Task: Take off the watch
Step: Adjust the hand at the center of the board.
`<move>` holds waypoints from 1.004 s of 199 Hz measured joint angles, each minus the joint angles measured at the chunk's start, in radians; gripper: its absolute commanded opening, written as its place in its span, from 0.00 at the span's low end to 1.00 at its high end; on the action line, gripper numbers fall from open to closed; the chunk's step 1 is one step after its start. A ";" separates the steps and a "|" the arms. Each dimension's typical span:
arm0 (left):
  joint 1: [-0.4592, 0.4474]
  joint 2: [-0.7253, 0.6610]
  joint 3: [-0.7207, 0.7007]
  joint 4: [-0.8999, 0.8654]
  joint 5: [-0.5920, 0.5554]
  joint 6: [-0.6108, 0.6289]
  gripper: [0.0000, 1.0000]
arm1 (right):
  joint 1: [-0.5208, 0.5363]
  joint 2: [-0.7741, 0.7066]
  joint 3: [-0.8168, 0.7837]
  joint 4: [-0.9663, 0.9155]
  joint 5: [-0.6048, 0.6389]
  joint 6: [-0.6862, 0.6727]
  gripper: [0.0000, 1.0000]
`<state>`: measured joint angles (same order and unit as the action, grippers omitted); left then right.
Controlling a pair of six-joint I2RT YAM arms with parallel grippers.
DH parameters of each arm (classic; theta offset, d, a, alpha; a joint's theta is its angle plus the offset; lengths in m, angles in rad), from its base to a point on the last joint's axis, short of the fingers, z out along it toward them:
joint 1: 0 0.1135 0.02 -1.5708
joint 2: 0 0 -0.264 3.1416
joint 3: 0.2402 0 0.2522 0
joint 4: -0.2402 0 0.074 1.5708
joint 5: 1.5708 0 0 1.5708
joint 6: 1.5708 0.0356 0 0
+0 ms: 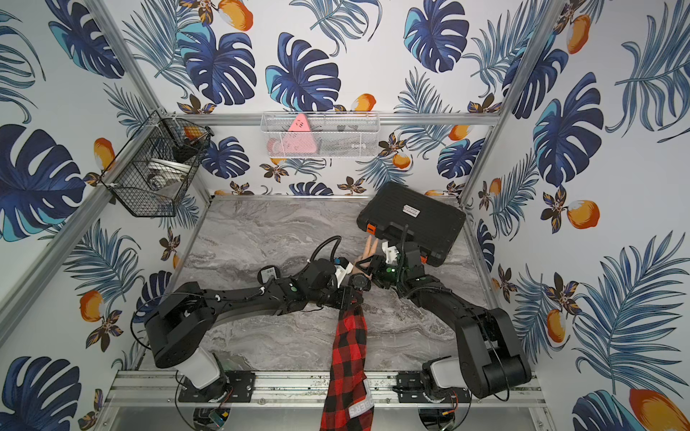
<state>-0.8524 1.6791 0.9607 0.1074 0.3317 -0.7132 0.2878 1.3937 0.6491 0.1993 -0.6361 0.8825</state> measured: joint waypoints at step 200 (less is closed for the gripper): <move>0.044 -0.119 0.047 -0.224 -0.097 0.106 0.82 | 0.203 0.116 0.364 -0.743 0.555 -0.149 0.12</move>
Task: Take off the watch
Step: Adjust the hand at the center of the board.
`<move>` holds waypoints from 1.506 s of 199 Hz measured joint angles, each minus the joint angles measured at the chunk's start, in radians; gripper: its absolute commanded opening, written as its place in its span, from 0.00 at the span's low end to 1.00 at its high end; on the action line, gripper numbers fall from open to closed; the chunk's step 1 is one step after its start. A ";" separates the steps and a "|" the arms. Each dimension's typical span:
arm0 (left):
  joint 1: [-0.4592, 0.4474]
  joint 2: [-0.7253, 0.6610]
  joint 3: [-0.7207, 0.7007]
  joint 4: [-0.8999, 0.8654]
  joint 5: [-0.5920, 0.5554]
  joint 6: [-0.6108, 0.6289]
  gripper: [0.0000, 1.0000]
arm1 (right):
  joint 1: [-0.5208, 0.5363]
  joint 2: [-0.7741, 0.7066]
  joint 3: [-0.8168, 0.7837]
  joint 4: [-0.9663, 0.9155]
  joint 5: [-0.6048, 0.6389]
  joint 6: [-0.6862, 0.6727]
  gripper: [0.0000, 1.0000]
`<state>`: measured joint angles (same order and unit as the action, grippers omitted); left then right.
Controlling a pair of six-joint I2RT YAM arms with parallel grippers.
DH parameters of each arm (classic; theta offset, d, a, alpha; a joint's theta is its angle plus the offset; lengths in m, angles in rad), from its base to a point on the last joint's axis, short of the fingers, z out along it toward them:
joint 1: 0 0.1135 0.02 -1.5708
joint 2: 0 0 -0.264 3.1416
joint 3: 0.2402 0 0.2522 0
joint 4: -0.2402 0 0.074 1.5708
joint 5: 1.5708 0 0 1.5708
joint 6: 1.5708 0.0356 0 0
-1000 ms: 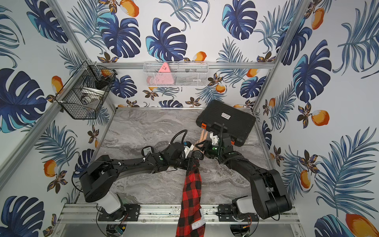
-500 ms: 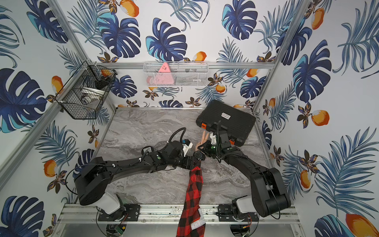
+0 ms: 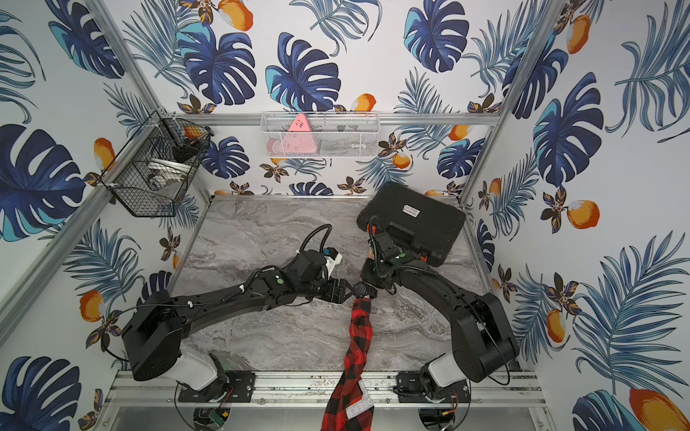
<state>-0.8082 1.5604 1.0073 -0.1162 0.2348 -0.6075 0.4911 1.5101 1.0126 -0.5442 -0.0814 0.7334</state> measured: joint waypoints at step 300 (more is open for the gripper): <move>0.240 -0.246 0.095 -0.484 -0.257 0.211 0.85 | 0.231 0.426 0.377 -0.592 0.586 0.168 0.21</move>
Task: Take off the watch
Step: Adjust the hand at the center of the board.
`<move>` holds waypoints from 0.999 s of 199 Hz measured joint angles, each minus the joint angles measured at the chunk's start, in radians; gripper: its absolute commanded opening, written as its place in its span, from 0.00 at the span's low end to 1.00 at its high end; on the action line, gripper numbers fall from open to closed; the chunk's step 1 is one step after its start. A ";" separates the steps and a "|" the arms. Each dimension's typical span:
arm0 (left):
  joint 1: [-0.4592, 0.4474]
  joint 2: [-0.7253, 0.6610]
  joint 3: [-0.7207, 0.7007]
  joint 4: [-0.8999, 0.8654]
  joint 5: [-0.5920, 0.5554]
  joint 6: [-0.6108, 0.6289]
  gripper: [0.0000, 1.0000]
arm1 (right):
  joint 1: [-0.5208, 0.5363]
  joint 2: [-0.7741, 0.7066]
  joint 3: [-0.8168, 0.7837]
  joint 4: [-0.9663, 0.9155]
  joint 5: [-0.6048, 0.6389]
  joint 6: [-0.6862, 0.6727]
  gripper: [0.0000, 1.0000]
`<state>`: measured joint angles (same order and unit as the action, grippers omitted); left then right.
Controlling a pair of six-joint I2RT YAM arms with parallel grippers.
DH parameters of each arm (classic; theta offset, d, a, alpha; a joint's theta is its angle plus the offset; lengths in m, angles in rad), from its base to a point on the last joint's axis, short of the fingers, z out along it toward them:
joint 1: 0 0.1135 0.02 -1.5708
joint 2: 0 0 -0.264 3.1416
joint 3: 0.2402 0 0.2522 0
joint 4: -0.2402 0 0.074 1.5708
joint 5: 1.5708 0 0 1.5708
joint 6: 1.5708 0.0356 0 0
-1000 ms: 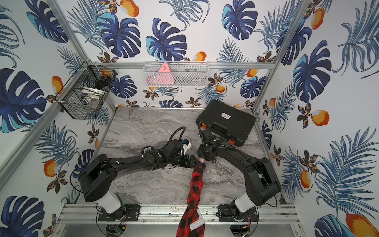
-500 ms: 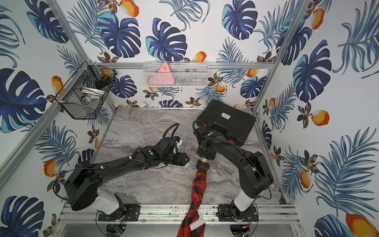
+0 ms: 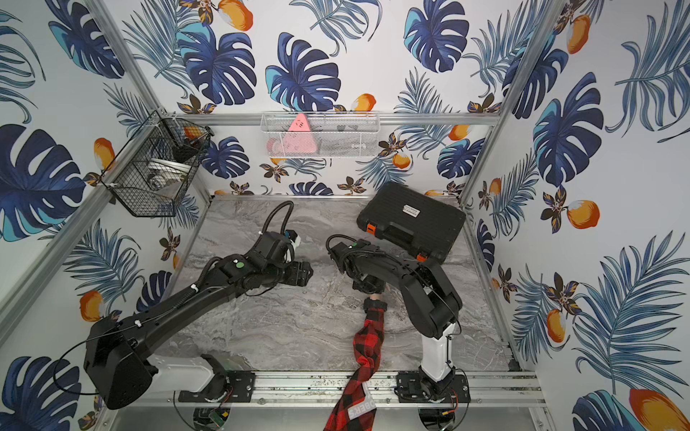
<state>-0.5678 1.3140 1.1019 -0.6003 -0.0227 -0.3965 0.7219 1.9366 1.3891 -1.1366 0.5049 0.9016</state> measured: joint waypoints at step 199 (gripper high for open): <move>0.095 -0.103 -0.042 -0.097 -0.155 0.166 0.83 | 0.151 0.099 0.254 -0.212 0.134 0.070 0.76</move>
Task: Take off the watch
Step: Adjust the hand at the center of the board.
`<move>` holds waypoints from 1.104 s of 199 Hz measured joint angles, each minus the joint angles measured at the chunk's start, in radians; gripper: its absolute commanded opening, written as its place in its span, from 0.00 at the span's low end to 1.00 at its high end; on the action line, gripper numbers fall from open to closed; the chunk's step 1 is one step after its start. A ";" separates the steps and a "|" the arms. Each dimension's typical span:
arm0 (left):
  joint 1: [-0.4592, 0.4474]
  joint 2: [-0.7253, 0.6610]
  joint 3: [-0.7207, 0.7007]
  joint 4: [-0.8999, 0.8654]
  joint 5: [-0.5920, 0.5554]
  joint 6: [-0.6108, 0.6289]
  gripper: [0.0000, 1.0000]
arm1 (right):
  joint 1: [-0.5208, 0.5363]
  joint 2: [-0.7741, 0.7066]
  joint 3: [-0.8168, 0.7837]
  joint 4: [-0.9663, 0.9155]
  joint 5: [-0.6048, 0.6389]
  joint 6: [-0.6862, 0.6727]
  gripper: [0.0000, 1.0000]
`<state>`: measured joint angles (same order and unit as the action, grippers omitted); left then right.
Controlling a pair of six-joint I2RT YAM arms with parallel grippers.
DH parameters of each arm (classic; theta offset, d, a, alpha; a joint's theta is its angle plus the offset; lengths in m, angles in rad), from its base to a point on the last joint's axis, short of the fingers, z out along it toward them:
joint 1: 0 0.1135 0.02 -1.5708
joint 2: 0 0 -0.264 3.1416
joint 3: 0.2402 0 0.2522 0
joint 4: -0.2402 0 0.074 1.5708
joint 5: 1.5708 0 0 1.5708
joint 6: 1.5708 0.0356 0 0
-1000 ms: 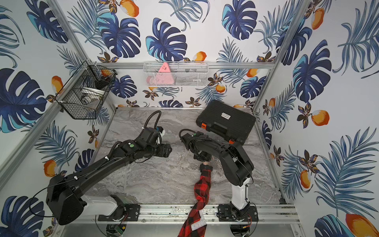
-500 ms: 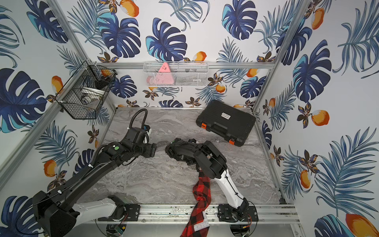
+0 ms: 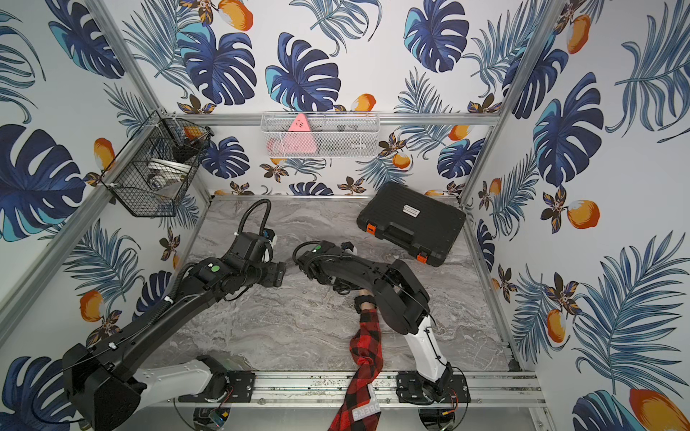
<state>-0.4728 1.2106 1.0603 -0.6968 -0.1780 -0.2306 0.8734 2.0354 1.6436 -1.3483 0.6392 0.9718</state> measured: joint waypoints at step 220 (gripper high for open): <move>-0.388 0.766 0.510 0.094 0.257 -0.534 0.73 | -0.672 -0.561 -0.586 0.578 -0.651 -0.393 0.74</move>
<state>-0.8608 1.9766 1.5707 -0.6029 0.0788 -0.7647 0.2012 1.4742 1.0576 -0.7700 -0.0120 0.5785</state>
